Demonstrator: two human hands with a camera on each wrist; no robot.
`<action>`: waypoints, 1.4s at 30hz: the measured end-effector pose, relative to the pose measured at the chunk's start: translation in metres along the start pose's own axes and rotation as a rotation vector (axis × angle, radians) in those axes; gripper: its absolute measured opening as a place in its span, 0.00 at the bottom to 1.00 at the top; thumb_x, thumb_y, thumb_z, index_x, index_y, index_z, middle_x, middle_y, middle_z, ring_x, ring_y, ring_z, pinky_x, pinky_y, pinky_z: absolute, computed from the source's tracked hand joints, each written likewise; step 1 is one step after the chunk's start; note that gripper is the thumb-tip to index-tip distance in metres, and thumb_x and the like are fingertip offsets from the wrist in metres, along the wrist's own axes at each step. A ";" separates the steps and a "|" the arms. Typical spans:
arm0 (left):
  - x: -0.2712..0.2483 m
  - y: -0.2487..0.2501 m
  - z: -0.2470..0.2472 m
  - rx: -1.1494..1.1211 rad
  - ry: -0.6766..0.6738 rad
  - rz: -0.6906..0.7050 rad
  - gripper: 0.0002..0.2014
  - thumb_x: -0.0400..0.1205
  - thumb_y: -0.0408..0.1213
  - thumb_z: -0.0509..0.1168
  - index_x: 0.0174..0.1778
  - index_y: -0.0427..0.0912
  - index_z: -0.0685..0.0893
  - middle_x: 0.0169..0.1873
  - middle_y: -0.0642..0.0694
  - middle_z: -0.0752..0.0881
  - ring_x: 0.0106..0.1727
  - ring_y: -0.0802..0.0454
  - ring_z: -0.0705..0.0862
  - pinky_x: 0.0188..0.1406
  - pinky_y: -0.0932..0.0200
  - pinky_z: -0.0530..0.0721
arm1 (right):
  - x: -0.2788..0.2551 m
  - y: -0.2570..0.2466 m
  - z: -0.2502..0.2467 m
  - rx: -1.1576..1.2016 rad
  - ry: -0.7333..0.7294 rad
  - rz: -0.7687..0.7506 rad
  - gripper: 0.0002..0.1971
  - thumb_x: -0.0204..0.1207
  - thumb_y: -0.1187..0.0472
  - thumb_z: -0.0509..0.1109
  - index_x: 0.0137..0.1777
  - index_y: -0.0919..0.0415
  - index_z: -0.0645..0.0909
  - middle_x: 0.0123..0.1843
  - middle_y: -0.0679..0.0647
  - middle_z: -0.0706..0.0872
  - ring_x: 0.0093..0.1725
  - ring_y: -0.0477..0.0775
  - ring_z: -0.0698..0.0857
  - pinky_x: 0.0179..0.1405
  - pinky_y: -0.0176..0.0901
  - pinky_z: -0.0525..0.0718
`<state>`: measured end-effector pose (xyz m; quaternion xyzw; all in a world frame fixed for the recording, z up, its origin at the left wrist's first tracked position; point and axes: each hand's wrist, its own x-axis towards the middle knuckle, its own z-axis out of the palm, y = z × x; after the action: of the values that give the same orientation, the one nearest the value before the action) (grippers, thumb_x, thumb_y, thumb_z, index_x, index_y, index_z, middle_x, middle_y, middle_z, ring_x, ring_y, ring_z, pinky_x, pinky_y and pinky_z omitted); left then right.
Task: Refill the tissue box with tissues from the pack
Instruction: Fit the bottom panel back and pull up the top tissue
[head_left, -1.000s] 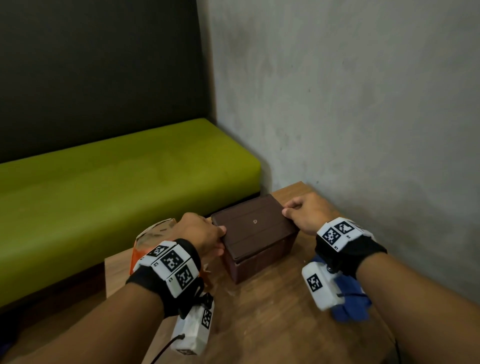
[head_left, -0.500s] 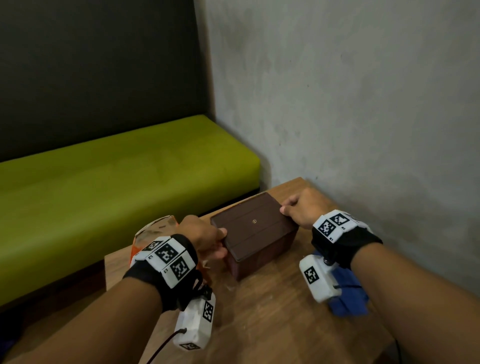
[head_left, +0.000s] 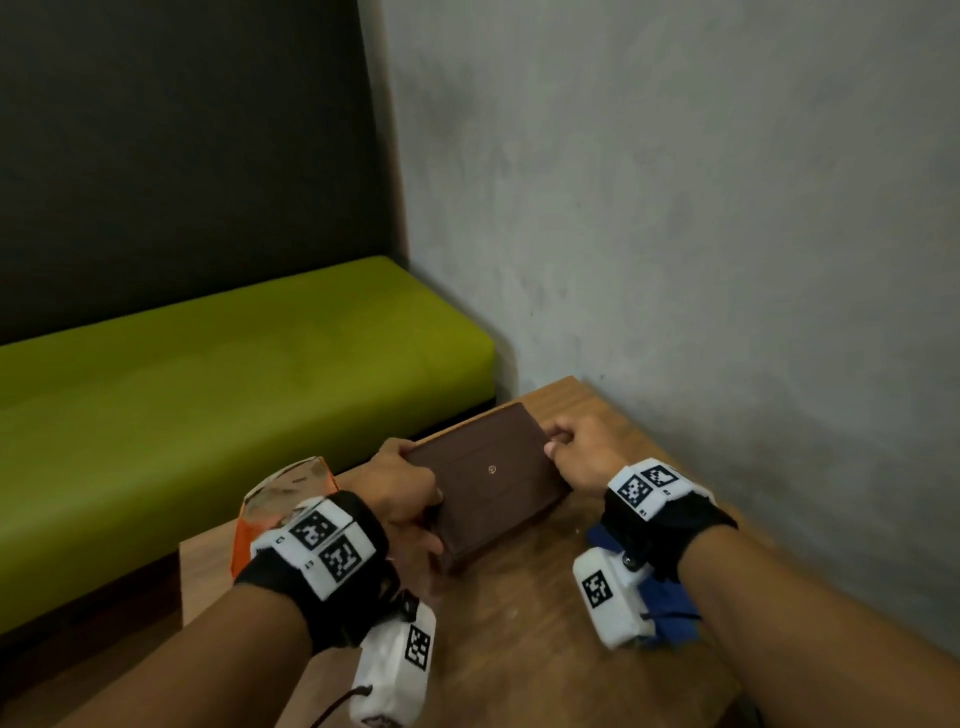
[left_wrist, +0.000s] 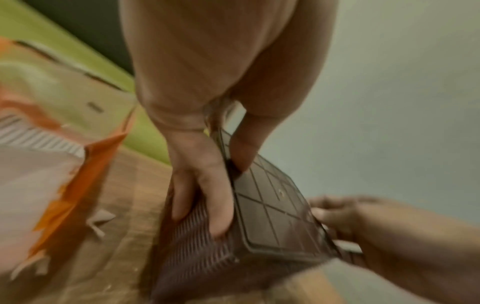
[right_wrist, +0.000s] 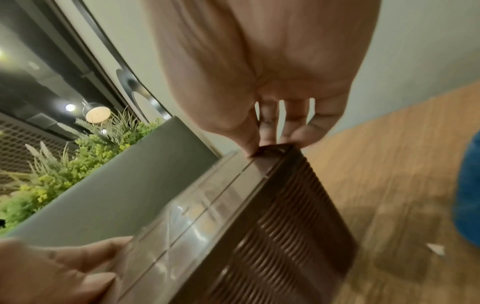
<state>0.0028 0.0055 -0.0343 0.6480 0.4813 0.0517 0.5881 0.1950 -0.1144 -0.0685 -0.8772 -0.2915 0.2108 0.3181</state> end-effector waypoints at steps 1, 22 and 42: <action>-0.001 -0.003 0.002 0.016 0.034 0.057 0.27 0.77 0.21 0.67 0.69 0.47 0.71 0.55 0.32 0.85 0.49 0.28 0.88 0.40 0.30 0.90 | -0.004 -0.001 -0.003 0.044 0.045 -0.015 0.06 0.77 0.65 0.68 0.48 0.53 0.84 0.39 0.46 0.85 0.50 0.54 0.85 0.58 0.51 0.83; -0.041 -0.015 0.027 0.313 0.195 0.310 0.35 0.69 0.29 0.78 0.68 0.50 0.68 0.53 0.49 0.71 0.59 0.45 0.76 0.62 0.45 0.85 | -0.065 0.018 -0.011 0.505 -0.085 0.145 0.15 0.57 0.42 0.75 0.38 0.44 0.75 0.49 0.59 0.89 0.47 0.61 0.89 0.49 0.65 0.88; -0.036 0.014 0.027 1.052 0.175 0.743 0.10 0.84 0.47 0.64 0.57 0.52 0.86 0.58 0.46 0.76 0.62 0.43 0.78 0.55 0.46 0.80 | -0.080 0.018 0.003 -0.163 0.231 -0.164 0.16 0.72 0.47 0.72 0.56 0.48 0.75 0.54 0.47 0.81 0.53 0.51 0.82 0.52 0.51 0.83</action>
<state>0.0090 -0.0361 -0.0128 0.9661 0.2323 0.0616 0.0938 0.1409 -0.1766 -0.0682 -0.8918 -0.3399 0.0576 0.2931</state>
